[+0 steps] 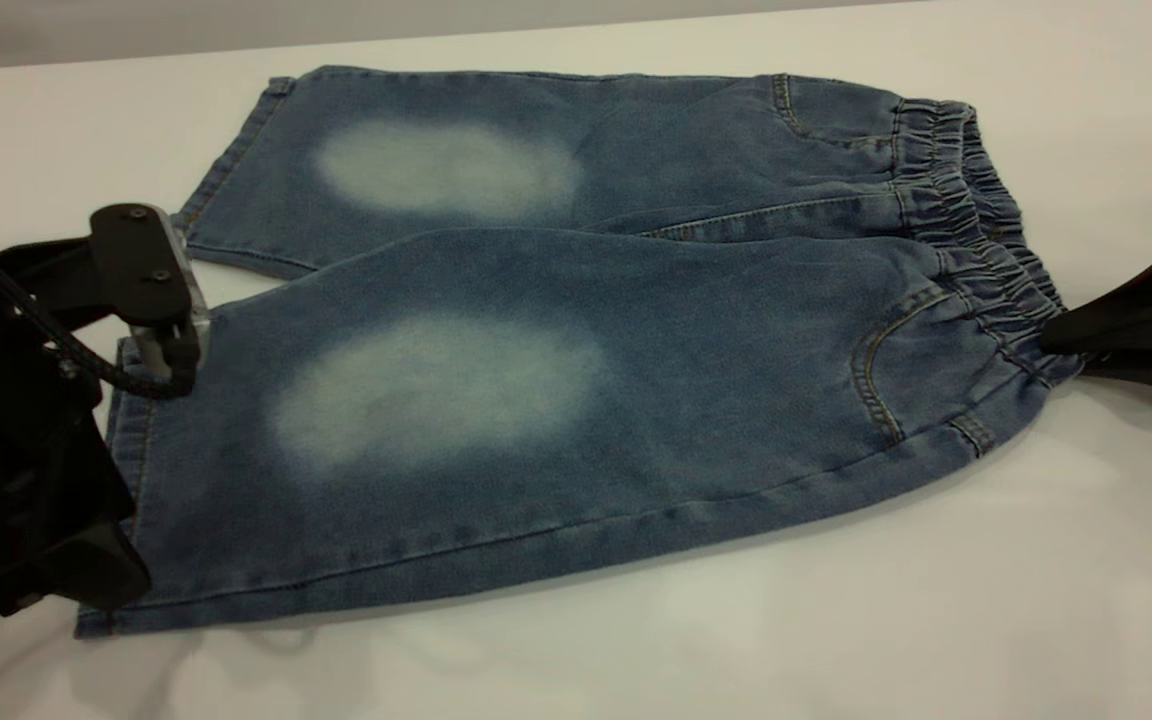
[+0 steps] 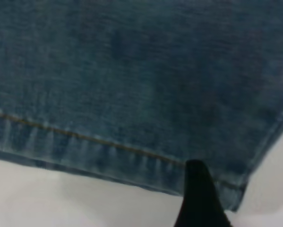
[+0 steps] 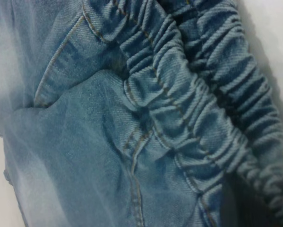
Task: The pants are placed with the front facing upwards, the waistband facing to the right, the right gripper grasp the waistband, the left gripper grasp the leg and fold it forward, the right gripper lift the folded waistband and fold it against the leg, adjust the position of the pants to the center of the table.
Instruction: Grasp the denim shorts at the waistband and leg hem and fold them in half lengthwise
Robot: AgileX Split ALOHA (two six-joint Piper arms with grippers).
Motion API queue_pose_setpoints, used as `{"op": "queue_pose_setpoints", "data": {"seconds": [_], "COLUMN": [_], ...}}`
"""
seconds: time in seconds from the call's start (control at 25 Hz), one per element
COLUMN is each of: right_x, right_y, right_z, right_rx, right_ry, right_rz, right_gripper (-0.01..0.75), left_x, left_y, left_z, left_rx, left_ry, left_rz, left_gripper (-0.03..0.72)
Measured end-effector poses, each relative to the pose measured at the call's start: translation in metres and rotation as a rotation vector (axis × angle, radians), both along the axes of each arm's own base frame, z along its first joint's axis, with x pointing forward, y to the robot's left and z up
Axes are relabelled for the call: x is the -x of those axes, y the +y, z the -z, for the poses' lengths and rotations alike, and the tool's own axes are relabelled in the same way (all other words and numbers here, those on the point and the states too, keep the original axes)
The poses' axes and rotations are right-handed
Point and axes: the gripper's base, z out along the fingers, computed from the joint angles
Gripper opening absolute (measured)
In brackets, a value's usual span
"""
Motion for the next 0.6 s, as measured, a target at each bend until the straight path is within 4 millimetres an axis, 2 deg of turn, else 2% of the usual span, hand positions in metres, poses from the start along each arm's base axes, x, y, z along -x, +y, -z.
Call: {"op": "queue_pose_setpoints", "data": {"seconds": [0.16, 0.6], "right_x": [0.0, 0.0], "right_y": [0.0, 0.001], "right_z": [0.0, -0.001], "right_rx": [-0.004, -0.013], "right_ry": [-0.001, -0.004], "right_rz": [0.001, 0.001], "right_gripper": [0.033, 0.034], "left_x": [0.003, 0.001], "left_y": [0.001, 0.002], "left_z": [0.009, 0.027], "left_rx": [-0.019, -0.038], "left_ry": [0.052, 0.044], "left_rz": [0.022, 0.031], "left_gripper": [0.403, 0.403]}}
